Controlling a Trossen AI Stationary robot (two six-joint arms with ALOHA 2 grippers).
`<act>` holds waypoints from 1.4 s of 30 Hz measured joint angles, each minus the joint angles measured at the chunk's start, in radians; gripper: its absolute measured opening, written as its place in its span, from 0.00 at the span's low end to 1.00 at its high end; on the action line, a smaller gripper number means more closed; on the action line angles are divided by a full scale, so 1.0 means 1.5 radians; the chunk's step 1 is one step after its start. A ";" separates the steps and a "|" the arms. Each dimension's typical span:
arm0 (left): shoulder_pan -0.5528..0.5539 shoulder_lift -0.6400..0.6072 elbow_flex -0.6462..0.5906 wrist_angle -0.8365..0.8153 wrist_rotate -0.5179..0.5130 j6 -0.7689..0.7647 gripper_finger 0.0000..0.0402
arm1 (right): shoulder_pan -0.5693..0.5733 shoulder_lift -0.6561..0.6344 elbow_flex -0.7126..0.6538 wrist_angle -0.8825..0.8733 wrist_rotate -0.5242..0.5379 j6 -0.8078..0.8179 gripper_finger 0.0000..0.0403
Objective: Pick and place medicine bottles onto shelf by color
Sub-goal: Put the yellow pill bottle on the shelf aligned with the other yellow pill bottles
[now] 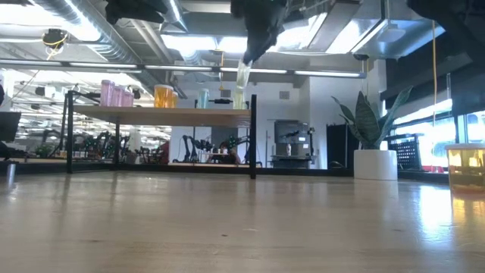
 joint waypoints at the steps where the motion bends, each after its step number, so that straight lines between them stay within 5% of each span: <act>1: 0.000 0.000 0.000 0.000 0.000 0.000 0.36 | -0.002 0.005 0.000 -0.002 -0.001 -0.002 0.31; 42: 0.000 0.000 0.000 -0.015 0.000 0.001 0.36 | -0.025 0.051 -0.006 0.005 -0.026 -0.034 0.31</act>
